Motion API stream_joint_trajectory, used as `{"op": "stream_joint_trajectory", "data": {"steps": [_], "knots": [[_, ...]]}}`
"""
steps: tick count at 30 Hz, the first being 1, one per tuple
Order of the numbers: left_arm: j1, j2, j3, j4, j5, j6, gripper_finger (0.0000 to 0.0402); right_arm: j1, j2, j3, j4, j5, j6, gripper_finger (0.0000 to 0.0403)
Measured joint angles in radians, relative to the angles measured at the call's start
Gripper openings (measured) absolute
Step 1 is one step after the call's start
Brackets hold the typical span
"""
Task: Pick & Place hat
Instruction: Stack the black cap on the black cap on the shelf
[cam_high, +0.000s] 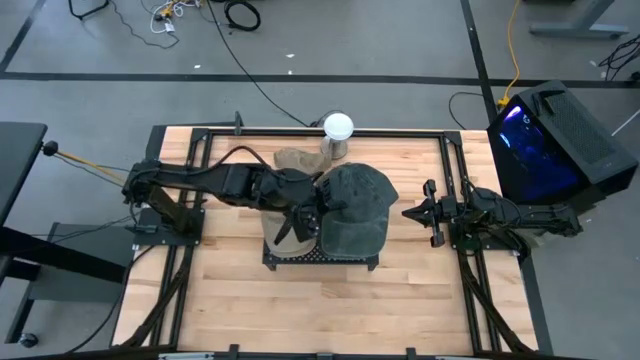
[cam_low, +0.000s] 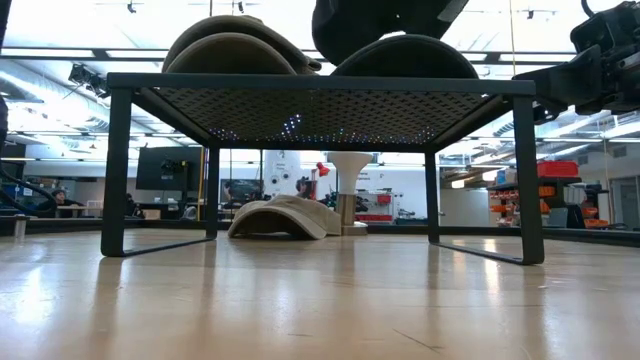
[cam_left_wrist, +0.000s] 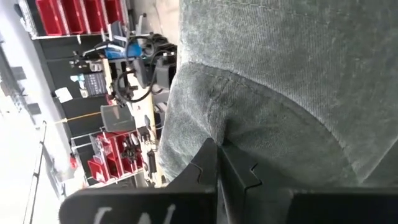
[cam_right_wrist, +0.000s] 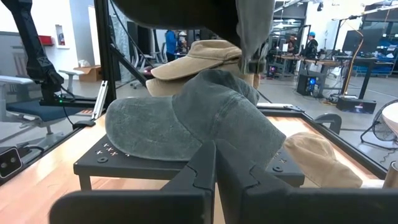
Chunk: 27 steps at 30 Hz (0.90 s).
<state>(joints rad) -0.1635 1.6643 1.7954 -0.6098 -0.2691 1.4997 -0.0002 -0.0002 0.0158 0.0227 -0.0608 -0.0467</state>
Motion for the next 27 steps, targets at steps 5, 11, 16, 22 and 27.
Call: {"op": "stream_joint_trajectory", "data": {"steps": [5,11,16,22,27], "knots": [[0.0,0.031,0.0,-0.001,-0.011,0.005,0.0002,0.0,0.0,0.0,0.0,0.0,0.0,0.0015],[0.0,0.059,0.0,-0.051,-0.07,0.038,0.0002,0.0,0.0,0.0,0.0,0.0,0.0,0.0015],[0.0,0.073,0.0,-0.093,-0.092,0.06,0.0002,0.0,0.0,0.0,0.0,0.0,0.0,0.0015],[0.0,0.085,0.0,-0.094,-0.094,0.057,0.0002,0.0,0.0,0.0,0.0,0.0,0.0,0.0015],[-0.002,0.084,0.0,-0.093,-0.094,0.05,0.0002,0.0,0.0,0.0,0.0,0.0,0.0,0.0015]]}}
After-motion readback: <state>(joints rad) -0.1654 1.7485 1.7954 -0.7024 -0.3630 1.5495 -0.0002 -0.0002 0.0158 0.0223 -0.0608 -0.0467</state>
